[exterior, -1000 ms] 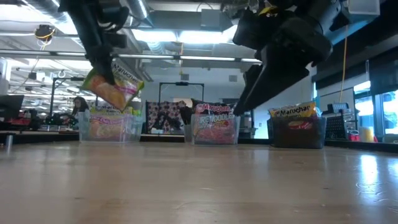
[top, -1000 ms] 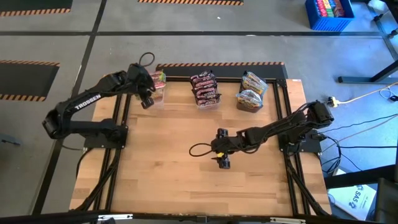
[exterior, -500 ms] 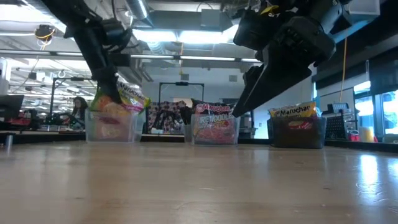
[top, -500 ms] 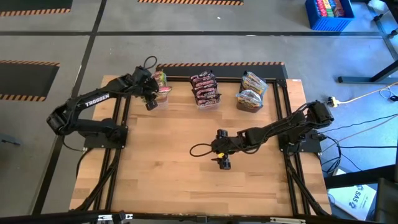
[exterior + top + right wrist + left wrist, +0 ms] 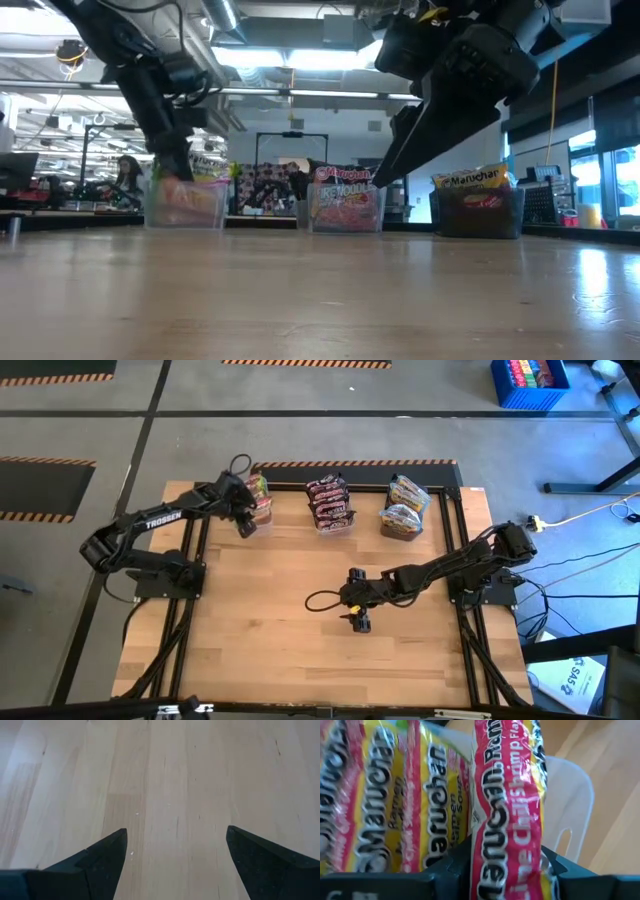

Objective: Sort Maruchan noodles
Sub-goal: Put the green noodle pack into the left transparent bin, then return to Home Position

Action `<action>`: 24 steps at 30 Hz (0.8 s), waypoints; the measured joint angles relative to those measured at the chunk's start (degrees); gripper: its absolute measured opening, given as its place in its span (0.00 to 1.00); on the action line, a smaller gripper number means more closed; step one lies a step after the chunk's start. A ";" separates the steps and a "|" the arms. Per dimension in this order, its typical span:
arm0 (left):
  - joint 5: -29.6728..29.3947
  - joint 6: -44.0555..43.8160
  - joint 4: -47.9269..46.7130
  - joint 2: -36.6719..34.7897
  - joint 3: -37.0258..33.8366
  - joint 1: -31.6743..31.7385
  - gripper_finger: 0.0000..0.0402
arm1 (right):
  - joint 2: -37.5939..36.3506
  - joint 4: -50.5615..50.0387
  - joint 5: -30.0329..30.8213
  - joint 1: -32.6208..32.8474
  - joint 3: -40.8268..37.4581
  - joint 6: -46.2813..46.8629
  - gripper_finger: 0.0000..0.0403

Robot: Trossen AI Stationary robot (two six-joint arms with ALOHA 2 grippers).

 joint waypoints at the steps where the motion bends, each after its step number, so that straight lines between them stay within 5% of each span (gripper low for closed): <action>1: -0.12 -0.10 -0.07 0.01 -0.33 0.01 0.32 | 0.00 0.00 -0.01 0.00 0.00 0.00 0.80; 10: -3.48 -1.39 -3.39 0.13 -0.02 0.00 0.42 | 0.00 0.04 -1.51 0.00 0.00 0.49 0.80; 19: -4.39 -3.60 -16.73 -0.04 9.86 -0.02 0.43 | 0.00 0.28 -1.45 -0.03 0.00 5.90 0.80; 24: -2.52 -3.95 -16.79 -1.38 12.69 -0.93 0.42 | 0.00 2.55 -0.98 -0.04 0.08 7.66 0.80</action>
